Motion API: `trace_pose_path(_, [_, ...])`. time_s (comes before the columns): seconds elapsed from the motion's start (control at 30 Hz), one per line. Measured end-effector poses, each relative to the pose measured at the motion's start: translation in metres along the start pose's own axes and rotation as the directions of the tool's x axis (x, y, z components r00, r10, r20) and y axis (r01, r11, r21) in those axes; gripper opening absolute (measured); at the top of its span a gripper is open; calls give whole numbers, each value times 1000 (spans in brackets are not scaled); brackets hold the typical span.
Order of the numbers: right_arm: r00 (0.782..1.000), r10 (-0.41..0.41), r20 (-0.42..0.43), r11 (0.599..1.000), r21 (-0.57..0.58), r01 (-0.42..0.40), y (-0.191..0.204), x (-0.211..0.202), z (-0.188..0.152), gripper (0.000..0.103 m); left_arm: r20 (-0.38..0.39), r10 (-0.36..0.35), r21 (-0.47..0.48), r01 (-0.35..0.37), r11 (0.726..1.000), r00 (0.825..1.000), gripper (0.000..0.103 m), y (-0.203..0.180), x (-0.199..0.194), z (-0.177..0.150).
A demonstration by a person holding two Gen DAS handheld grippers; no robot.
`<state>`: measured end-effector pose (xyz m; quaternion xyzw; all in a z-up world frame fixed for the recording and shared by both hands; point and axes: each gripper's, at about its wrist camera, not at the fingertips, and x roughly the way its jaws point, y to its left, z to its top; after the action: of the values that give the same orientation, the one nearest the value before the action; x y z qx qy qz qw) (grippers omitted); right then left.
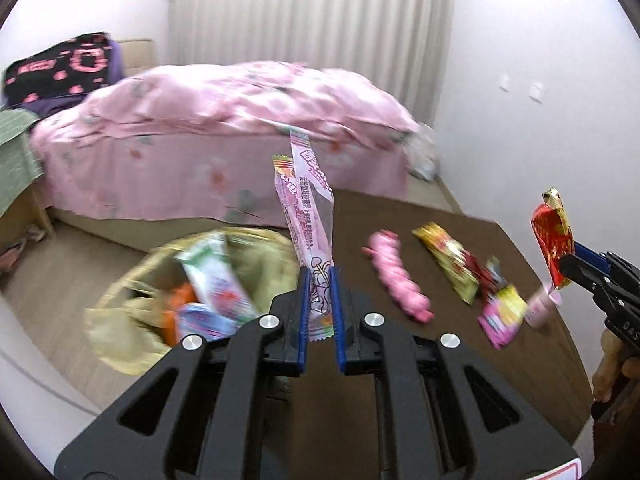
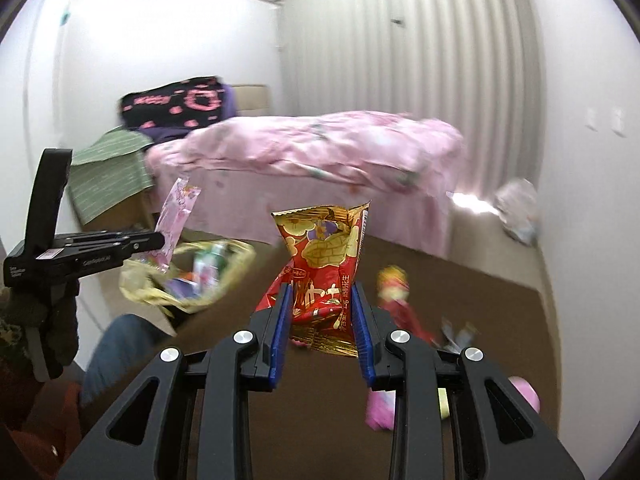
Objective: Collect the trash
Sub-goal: 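Carry the pink wrapper and red-gold bag over the yellow trash bag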
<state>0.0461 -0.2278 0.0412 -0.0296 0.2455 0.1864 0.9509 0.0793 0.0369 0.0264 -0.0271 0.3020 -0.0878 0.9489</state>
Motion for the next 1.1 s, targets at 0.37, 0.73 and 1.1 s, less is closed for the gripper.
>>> trace_pose_path(0.37, [984,169,-61,976,-128,-175,79,80,56,28,51,158,-242,-141,960,986,10,97,-13,-4])
trace_pose_path(0.73, [947,270,-177,951,-107,-291,97,172,54,28,6,143,-364,-131,922,990,10,125,26,-19])
trace_pose_path(1.1, [909,304,-285,938,-75,-338,98,242,42,28,-268,125,-270,-199,942,955,10,123,127,-58])
